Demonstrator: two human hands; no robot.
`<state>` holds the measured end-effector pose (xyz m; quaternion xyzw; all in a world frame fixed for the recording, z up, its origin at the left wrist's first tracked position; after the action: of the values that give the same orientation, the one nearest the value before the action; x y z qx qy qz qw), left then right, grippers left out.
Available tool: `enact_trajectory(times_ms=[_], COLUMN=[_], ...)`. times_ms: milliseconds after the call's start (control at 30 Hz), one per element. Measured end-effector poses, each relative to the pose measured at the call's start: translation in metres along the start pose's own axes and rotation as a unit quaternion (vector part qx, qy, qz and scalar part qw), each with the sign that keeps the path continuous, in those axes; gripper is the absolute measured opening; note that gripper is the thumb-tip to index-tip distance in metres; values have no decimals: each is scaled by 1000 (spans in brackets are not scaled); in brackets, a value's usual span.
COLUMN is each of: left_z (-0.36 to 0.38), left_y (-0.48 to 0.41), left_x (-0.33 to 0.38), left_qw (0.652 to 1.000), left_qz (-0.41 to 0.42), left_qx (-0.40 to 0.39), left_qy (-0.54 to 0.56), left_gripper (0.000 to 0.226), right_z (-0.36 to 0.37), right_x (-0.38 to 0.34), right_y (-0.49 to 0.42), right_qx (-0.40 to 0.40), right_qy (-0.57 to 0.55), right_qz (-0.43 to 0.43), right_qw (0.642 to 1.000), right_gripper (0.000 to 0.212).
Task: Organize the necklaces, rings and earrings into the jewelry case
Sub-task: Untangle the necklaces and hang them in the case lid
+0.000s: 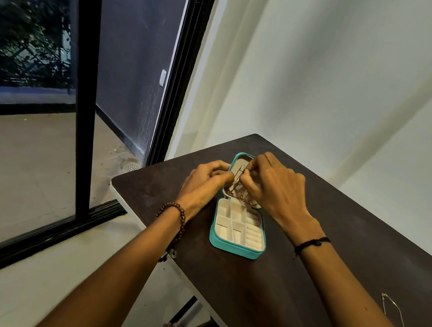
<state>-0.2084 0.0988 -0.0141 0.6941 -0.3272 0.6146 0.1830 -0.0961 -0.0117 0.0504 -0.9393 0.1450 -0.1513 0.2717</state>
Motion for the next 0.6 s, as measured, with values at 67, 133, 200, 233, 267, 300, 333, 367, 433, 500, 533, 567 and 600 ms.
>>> enact_trajectory(times_ms=[67,133,200,233,267,300,333,367,433,500,533,567,600], left_z=[1,2,3,3,3,3,3,3,3,3,3,3,3], left_y=[-1,-2,-4,-4,-5,-5,-5,-5,-5,-5,-5,-5,-5], left_x=[-1,-2,-5,-6,-6,-7,-7,-8,-8,-8,-8,-8,-9], left_qw=[1000,1000,1000,1000,1000,1000,1000,999,999,999,999,999,1000], left_qz=[1,0,2,3,5,7,9,11,20,24,25,26,27], left_qx=[-5,-7,-7,-5,-2,2,4,5,4,3,2,1,0], left_qy=[5,12,17,19,21,25,28,29,30,28,25,21,16], left_gripper=[35,41,43,39,33,28,25,24,24,24,25,25,26], right_z=[1,4,6,7,7,7,8,9,10,12,12,13,14], right_x=[1,1,1,1,1,0,-1,-1,-3,-6,-8,-9,-10], right_y=[-2,-2,-2,-2,-1,-1,0,0,0,1,1,2,2], right_qx=[4,6,12,19,26,32,38,44,57,72,79,86,94], right_qy=[7,14,15,15,16,18,19,21,23,19,20,23,25], right_qz=[-7,-11,-14,-18,-24,-29,-32,-33,-27,-13,-6,-2,0], right_qw=[1000,1000,1000,1000,999,999,999,998,998,997,997,996,995], right_gripper=[32,32,32,32,32,32,33,33,31,29,28,27,27])
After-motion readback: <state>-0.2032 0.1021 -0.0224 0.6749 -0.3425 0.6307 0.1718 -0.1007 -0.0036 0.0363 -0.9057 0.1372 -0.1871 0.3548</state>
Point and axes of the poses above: each hand's wrist, its own y-axis away from the middle knuckle, its own z-axis out of the palm, x = y × z, the point moved 1 cm from there along -y, towards the middle knuckle, and after that the axes turned 5 degrees about -y, right-handed, at the moved point
